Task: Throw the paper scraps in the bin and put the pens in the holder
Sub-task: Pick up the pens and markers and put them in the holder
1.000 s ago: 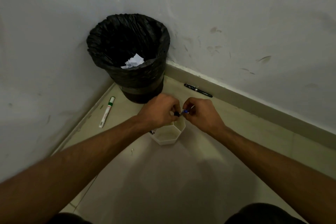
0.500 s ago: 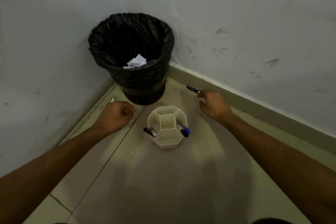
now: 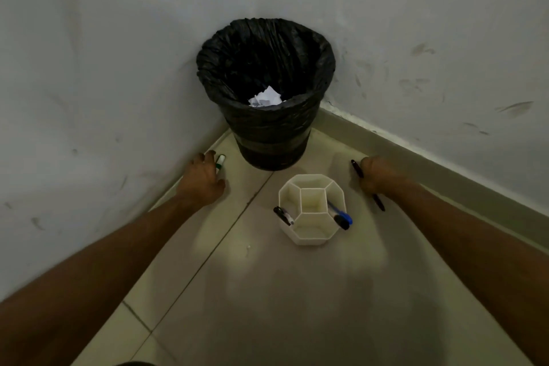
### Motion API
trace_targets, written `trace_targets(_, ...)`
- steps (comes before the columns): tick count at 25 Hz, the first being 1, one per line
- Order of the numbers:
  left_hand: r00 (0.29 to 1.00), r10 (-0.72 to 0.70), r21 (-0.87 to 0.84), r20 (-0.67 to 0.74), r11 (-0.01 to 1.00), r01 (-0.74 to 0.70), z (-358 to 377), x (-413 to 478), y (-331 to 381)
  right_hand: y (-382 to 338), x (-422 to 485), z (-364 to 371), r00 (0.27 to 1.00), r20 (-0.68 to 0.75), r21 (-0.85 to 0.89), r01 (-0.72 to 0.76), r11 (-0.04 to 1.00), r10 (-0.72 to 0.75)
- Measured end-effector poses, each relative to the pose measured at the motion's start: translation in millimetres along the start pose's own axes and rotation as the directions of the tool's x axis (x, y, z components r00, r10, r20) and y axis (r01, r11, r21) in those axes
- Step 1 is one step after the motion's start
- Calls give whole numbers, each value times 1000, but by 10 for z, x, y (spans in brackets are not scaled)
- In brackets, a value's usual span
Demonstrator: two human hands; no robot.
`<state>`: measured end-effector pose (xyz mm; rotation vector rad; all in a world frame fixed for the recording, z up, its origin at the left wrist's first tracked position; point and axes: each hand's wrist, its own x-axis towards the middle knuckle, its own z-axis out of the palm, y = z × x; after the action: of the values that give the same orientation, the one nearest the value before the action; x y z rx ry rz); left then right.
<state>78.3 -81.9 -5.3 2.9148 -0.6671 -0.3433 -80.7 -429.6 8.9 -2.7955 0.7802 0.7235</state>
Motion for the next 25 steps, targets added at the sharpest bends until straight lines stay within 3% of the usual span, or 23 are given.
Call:
trace_targets(5, 996, 12, -35, 86, 999, -9, 125, 120, -16, 67, -627, -352, 969, -246, 304, 48, 951, 30)
trace_targets(8, 999, 49, -228, 21, 973, -43, 41, -143, 91, -2, -1017, -441, 958, -282, 570, 130, 811, 44)
trace_targets(11, 977, 105, -573, -188, 796, -195, -322, -652, 438, -137, -1385, -517, 958, -285, 824, 228, 519, 31)
trace_targets(13, 940, 162, -684, -299, 651, -329, -650, -972, 716, -232, -1570, -498, 954, -298, 849, 283, 447, -38)
trace_targets(15, 882, 290, -683, -372, 559, -471, -895, -1167, 958, -332, -1657, -453, 937, -324, 807, 345, 480, -129)
trace_targets(17, 854, 384, -675, -350, 529, -515, -953, -1235, 1129, -415, -1666, -382, 907, -375, 717, 416, 559, -194)
trace_targets(21, 854, 434, -630, -288, 585, -510, -778, -1171, 1285, -487, -1614, -241, 848, -465, 526, 495, 692, -253)
trace_targets(25, 823, 535, -491, -191, 674, -552, -583, -1053, 1296, -446, -1565, -136, 803, -451, 396, 570, 720, -388)
